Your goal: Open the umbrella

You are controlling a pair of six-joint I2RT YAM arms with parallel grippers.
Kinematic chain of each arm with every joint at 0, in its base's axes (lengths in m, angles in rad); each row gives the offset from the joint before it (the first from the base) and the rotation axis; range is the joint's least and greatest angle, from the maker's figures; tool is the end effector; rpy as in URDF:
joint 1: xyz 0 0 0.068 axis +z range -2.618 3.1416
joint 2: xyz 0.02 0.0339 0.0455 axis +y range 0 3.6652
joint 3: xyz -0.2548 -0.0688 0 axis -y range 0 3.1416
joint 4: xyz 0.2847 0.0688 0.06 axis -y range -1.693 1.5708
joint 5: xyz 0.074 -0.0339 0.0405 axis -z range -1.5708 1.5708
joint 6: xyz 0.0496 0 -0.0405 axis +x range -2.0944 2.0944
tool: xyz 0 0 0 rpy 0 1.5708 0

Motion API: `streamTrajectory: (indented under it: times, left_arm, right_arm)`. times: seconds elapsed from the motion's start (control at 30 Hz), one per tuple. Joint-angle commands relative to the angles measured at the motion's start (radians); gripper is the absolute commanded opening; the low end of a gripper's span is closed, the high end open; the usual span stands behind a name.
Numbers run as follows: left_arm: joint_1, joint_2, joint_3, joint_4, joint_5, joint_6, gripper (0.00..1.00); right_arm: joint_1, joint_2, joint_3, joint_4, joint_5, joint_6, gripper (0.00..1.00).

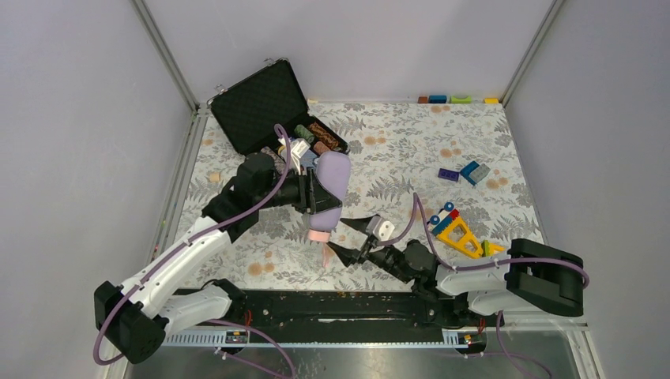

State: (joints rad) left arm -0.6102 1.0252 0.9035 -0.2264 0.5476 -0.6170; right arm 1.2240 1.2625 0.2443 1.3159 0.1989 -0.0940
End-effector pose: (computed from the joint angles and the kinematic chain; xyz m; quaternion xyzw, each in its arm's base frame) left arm 0.2204 -0.1856 0.3166 0.1525 0.7889 -0.4992 0.3243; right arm 0.0977 0.2416 0.1814 -0.2991 0.5165 0.3786 0.7074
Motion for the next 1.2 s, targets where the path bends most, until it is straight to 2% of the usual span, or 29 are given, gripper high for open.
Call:
streamTrajectory:
  times: [0.0,0.23,0.5,0.63,0.93,1.17]
  left_arm:
    - [0.004,0.005,0.071,0.078,0.001,0.015,0.1]
    - [0.004,0.014,0.079,0.07,0.01,0.022,0.1]
    - [0.005,0.02,0.093,0.048,0.016,0.035,0.1]
    - [0.004,0.027,0.112,0.027,0.034,0.045,0.1]
    - [0.011,0.009,0.135,-0.019,0.008,0.088,0.11]
    - [0.011,0.017,0.14,-0.018,0.026,0.086,0.11]
  right_arm:
    - [0.036,0.035,0.047,0.135,0.067,-0.095,0.72]
    - [0.106,0.085,0.079,0.147,0.173,-0.256,0.63]
    - [0.119,0.091,0.096,0.145,0.204,-0.288,0.55]
    - [0.12,0.079,0.111,0.111,0.209,-0.338,0.54]
    - [0.123,0.017,0.08,0.033,0.212,-0.273,0.56]
    - [0.133,-0.009,0.068,0.005,0.235,-0.295,0.52]
